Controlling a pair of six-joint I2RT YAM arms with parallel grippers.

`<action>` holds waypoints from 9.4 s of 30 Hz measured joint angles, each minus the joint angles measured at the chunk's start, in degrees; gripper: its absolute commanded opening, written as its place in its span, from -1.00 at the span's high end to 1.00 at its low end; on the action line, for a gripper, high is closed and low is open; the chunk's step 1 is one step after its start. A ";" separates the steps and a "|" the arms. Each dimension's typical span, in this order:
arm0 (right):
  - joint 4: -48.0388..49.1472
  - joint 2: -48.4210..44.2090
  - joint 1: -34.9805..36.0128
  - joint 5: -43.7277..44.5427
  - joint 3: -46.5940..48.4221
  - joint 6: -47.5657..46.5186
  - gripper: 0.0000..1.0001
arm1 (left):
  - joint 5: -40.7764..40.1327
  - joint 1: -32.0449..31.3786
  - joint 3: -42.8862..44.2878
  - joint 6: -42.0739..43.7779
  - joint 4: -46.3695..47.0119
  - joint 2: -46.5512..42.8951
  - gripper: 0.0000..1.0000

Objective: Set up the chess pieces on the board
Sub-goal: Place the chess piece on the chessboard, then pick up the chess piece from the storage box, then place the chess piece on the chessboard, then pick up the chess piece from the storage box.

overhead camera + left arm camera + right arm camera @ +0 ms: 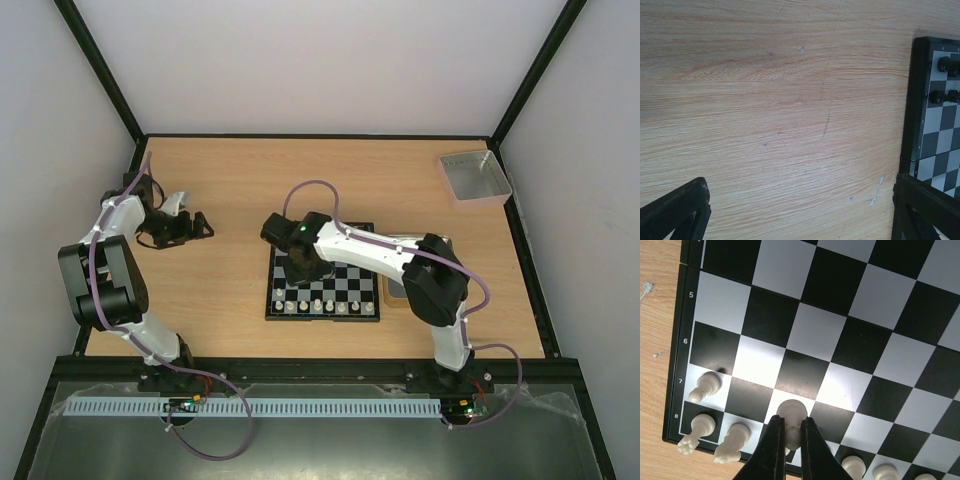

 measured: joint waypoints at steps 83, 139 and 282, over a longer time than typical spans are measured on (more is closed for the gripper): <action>0.04 5.77 -6.32 -0.76 4.42 -4.66 0.54 | 0.15 0.00 0.00 0.00 0.85 -0.31 -0.98; 9.90 -21.66 -41.66 -2.49 -37.11 -6.36 0.59 | -1.73 -1.42 -0.37 -0.04 1.09 -0.31 -0.98; 1.68 3.23 -5.57 1.66 0.26 0.79 0.56 | -1.70 -1.62 -0.37 -0.31 1.31 -0.31 -0.98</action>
